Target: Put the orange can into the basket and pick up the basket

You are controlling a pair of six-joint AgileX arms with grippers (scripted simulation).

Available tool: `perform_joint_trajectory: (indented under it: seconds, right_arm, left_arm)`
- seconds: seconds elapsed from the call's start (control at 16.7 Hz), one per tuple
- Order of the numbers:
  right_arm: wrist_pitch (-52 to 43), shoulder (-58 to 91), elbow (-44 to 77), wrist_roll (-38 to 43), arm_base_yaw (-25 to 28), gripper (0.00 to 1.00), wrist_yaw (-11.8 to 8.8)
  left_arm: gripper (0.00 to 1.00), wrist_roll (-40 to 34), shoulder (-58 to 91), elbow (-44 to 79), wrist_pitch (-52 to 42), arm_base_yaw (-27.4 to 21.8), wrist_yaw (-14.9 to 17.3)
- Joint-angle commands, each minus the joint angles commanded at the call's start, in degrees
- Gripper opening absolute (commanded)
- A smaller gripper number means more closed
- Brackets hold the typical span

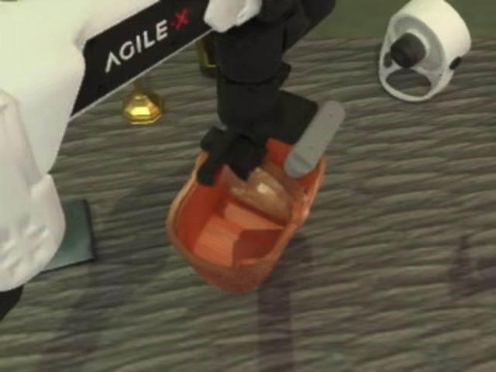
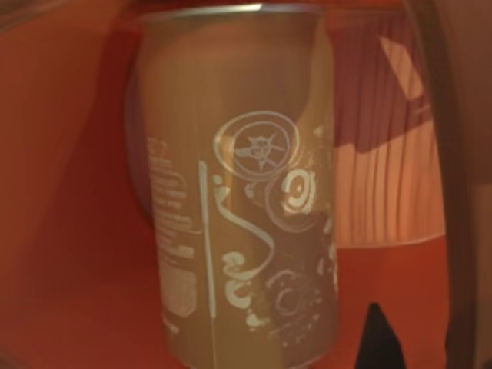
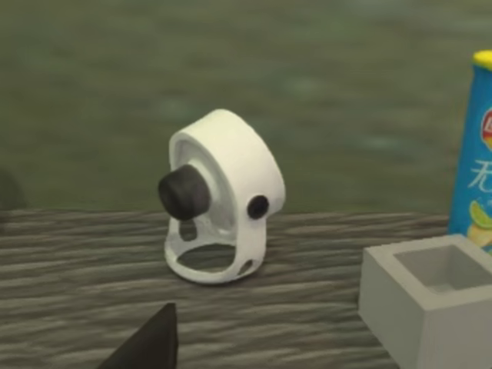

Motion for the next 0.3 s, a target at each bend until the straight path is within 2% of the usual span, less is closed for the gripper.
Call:
perform_joint_trajectory:
  seconds: [0.3]
  right_arm:
    - [0.0, 0.0, 0.0, 0.0, 0.0, 1.00, 0.0]
  left_arm:
    - [0.00, 1.3, -0.9, 5.8, -6.5, 1.9, 0.0]
